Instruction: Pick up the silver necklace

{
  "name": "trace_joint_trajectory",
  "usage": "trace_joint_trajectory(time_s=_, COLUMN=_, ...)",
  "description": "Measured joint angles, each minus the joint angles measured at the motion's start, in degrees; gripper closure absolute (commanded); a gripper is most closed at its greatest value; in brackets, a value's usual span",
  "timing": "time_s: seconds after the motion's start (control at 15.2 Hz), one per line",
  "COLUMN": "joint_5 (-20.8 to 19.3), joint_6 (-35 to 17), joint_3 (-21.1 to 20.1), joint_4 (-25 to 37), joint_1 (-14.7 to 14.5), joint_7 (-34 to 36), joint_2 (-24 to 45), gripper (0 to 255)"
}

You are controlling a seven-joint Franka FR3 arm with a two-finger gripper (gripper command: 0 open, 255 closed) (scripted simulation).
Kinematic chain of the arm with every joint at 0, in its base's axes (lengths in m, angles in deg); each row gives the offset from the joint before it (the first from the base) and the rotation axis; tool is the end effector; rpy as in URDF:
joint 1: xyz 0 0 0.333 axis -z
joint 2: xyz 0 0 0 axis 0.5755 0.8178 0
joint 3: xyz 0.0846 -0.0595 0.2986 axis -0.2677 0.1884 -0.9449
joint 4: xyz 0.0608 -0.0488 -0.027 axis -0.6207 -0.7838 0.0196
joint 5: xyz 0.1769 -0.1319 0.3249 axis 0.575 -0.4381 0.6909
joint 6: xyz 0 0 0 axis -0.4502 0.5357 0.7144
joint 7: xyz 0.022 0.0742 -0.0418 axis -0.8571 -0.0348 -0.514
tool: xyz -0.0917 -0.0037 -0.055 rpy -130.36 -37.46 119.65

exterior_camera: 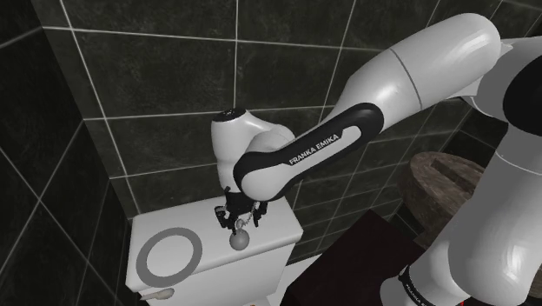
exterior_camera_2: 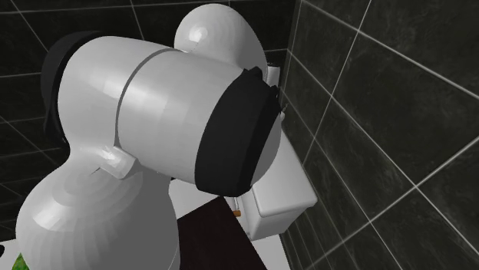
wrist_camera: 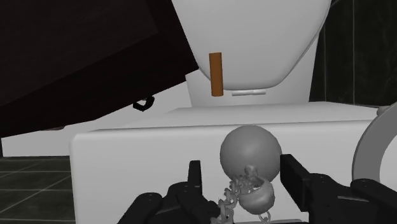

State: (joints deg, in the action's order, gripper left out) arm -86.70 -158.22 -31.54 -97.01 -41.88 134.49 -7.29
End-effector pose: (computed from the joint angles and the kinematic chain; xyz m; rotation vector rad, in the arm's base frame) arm 0.4432 0.3040 0.2966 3.0014 -0.4850 -0.2331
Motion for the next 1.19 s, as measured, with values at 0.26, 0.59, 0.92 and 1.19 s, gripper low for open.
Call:
trace_joint_trajectory(time_s=0.26, joint_5=0.0, joint_6=0.0, joint_3=0.0, joint_4=0.0, joint_1=0.0, joint_7=0.0, joint_2=0.1, gripper=255)
trace_joint_trajectory(time_s=0.59, joint_5=0.0, joint_6=0.1, joint_3=-0.1, joint_4=0.1, joint_1=-0.1, joint_7=0.0, joint_2=0.2, gripper=255)
trace_joint_trajectory(time_s=0.92, joint_5=1.1, joint_6=2.8, joint_3=-0.4, joint_4=1.1, joint_1=0.2, joint_7=-0.6, joint_2=-1.8, gripper=255)
trace_joint_trajectory(time_s=1.19, joint_5=2.3, joint_6=5.6, joint_3=-0.6, joint_4=2.0, joint_1=0.5, joint_7=-1.4, joint_2=-3.9, gripper=255)
